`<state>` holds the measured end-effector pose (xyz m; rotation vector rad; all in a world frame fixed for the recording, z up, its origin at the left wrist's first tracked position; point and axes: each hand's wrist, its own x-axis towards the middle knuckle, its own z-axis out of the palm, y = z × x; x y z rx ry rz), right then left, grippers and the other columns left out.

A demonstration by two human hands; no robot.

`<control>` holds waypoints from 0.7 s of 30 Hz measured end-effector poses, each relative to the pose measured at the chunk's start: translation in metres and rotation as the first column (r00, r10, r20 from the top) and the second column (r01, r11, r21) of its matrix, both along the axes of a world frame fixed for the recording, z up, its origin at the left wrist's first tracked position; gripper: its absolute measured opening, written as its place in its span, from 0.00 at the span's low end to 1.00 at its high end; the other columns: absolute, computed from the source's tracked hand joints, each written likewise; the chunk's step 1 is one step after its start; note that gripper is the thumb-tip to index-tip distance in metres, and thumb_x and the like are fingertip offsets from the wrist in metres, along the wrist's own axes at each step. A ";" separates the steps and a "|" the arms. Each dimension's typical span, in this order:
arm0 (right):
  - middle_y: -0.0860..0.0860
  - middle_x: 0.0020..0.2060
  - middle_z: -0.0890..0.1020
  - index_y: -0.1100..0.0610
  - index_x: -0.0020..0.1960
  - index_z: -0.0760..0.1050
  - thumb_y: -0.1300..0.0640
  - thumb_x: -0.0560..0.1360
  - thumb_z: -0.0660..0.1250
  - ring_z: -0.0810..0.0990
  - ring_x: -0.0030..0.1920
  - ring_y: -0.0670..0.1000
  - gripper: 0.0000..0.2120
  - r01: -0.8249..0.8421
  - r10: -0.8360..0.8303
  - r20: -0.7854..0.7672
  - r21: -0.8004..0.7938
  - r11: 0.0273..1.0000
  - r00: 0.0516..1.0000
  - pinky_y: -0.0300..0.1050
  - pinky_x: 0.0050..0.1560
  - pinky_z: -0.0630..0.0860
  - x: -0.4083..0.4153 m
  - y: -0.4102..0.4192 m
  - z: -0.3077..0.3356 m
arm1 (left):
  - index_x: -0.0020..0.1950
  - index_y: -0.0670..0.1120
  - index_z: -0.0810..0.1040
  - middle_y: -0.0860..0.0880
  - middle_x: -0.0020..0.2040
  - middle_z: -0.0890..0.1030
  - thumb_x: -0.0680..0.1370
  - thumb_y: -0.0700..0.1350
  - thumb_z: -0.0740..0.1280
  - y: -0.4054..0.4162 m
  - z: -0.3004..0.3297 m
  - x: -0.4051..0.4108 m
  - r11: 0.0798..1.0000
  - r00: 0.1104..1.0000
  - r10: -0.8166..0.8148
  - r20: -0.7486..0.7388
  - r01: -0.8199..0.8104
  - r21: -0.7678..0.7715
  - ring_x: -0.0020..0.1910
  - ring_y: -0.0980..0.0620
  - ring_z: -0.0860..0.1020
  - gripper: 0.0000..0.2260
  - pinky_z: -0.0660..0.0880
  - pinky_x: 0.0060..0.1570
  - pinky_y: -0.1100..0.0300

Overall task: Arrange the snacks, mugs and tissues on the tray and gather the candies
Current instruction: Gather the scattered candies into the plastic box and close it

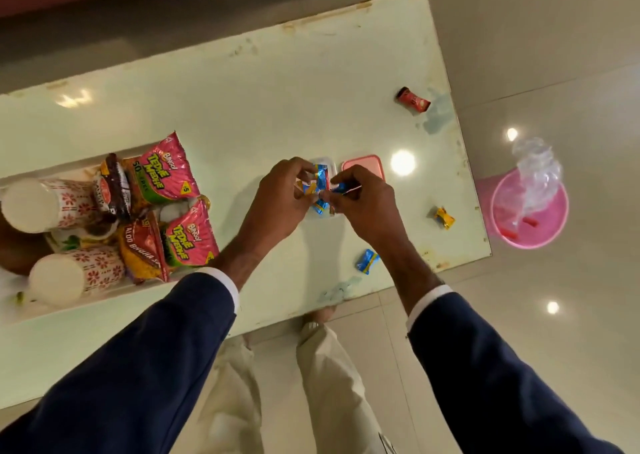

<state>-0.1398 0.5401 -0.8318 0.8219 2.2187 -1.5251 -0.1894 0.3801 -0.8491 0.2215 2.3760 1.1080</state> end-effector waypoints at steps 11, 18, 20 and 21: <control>0.48 0.46 0.84 0.53 0.49 0.79 0.62 0.78 0.67 0.84 0.42 0.50 0.06 0.129 -0.158 0.132 0.200 0.971 0.979 0.46 0.41 0.82 0.113 0.047 0.000 | 0.56 0.51 0.78 0.55 0.53 0.74 0.79 0.40 0.66 -0.007 0.006 0.070 0.980 0.977 -0.195 -0.089 0.198 0.031 0.36 0.58 0.76 0.09 0.78 0.43 0.52; 0.54 0.61 0.73 0.55 0.66 0.73 0.66 0.74 0.70 0.76 0.58 0.56 0.22 0.120 -0.159 0.048 0.450 0.885 0.986 0.51 0.59 0.77 0.146 0.095 -0.020 | 0.75 0.59 0.67 0.55 0.69 0.66 0.78 0.49 0.71 0.047 -0.032 0.134 0.831 0.850 -0.525 0.047 0.524 -0.187 0.54 0.51 0.79 0.26 0.79 0.46 0.55; 0.55 0.66 0.69 0.52 0.71 0.70 0.63 0.74 0.71 0.70 0.65 0.58 0.27 0.079 -0.119 0.047 0.508 0.858 0.992 0.46 0.63 0.68 0.138 0.108 -0.028 | 0.77 0.60 0.65 0.52 0.70 0.65 0.79 0.51 0.71 0.059 -0.038 0.140 0.807 0.837 -0.547 -0.004 0.527 -0.268 0.56 0.51 0.78 0.28 0.80 0.50 0.56; 0.56 0.68 0.68 0.51 0.72 0.68 0.61 0.74 0.72 0.68 0.67 0.59 0.29 0.041 -0.089 0.066 0.530 0.847 0.994 0.45 0.63 0.65 0.134 0.113 -0.032 | 0.77 0.59 0.65 0.51 0.69 0.66 0.79 0.52 0.71 0.063 -0.040 0.142 0.791 0.827 -0.562 -0.024 0.530 -0.306 0.56 0.50 0.78 0.28 0.81 0.50 0.57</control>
